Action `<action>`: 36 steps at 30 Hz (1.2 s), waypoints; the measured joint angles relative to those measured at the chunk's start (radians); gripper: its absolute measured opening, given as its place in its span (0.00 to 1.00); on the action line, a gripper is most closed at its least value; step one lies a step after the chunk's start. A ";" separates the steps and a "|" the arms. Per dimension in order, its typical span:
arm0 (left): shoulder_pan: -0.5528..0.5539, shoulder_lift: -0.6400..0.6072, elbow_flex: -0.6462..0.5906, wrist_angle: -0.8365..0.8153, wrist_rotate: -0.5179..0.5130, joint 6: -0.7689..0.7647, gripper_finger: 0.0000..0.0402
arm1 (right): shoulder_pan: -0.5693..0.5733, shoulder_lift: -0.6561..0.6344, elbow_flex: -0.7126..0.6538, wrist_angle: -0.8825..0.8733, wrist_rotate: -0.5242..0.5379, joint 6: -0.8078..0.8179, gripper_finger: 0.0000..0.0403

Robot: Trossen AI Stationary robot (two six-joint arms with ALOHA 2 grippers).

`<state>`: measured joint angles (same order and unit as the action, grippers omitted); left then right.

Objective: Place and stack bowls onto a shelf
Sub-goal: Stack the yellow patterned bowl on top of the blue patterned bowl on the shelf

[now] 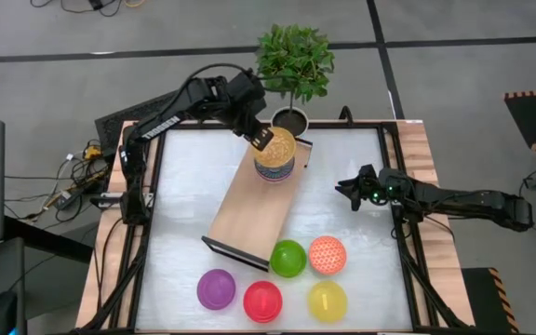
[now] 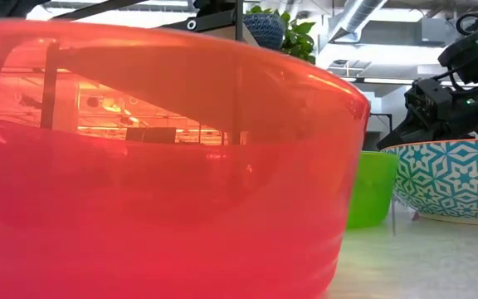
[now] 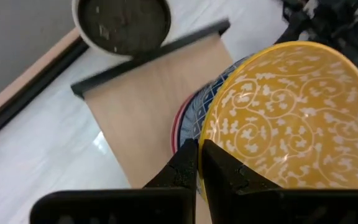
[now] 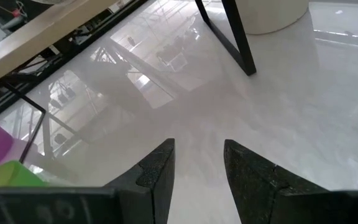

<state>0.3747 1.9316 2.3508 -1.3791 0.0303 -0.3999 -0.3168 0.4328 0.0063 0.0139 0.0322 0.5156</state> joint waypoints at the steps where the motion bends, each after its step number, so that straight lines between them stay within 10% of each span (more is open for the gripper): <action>1: 0.001 0.000 0.000 -0.011 0.000 0.003 0.00 | 0.000 0.000 0.000 0.000 0.000 0.000 0.41; 36: 0.044 0.002 -0.094 0.009 0.063 0.009 0.00 | 0.000 0.000 0.000 0.004 0.027 -0.001 0.41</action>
<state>0.4183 1.9335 2.2570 -1.3701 0.0937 -0.3907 -0.3168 0.4328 0.0063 0.0181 0.0596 0.5144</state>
